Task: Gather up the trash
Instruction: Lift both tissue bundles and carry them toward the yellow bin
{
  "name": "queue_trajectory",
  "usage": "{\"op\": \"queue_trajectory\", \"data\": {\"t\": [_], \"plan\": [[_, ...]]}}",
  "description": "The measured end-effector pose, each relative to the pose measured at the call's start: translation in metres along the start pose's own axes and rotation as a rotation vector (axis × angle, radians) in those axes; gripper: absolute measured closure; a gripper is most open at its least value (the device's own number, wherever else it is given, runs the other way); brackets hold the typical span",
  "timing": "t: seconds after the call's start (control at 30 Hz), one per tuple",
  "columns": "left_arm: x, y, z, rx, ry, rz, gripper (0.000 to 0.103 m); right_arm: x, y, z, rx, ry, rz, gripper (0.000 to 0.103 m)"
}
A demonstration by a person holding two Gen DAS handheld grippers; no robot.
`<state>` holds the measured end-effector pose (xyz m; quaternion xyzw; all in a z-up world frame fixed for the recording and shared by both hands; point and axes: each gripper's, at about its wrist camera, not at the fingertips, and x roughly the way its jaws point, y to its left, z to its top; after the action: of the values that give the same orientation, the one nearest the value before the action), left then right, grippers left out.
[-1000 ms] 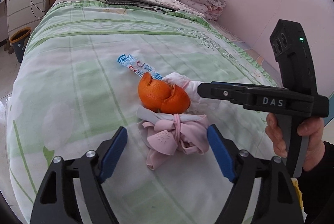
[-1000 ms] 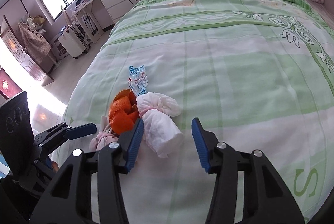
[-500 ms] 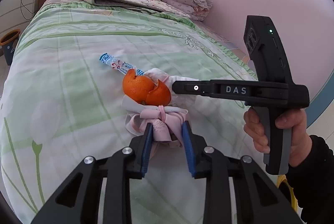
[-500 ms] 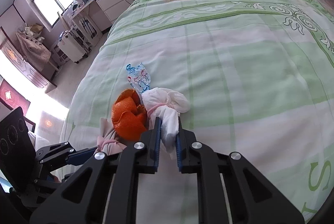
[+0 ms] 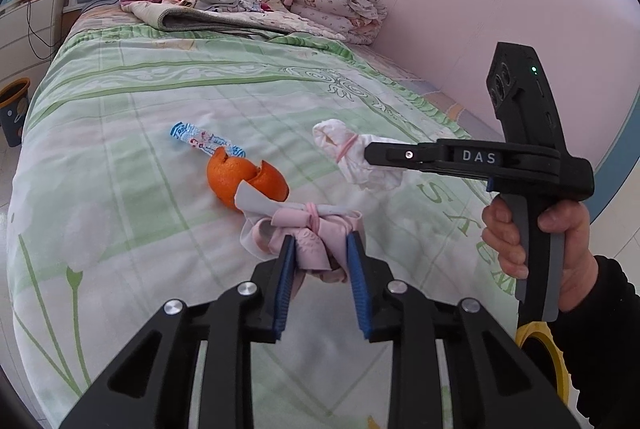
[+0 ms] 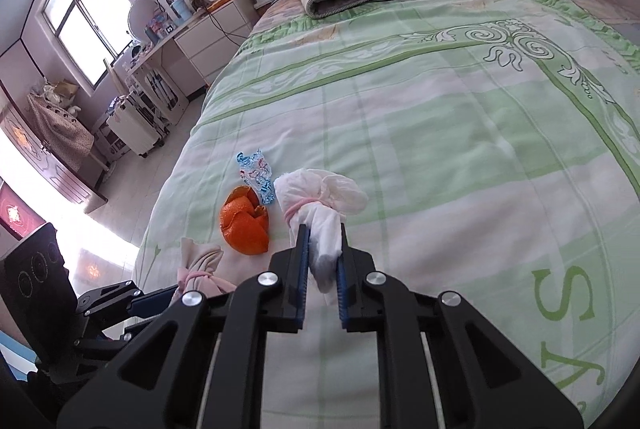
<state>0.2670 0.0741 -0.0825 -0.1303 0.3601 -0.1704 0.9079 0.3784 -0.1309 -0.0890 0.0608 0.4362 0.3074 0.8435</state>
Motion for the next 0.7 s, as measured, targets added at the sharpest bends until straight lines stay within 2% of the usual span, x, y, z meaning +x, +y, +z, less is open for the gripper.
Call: {"op": "queue_trajectory", "data": {"t": [0.3,0.7], "plan": [[-0.038,-0.016,0.006,0.027,-0.064,0.010,0.078,-0.061,0.003,-0.018,0.002,-0.091,-0.013,0.091],[-0.086,-0.059,-0.002,0.106,-0.137,0.000,0.079,-0.155,0.012,-0.061,0.016,-0.208,-0.048,0.091]]}}
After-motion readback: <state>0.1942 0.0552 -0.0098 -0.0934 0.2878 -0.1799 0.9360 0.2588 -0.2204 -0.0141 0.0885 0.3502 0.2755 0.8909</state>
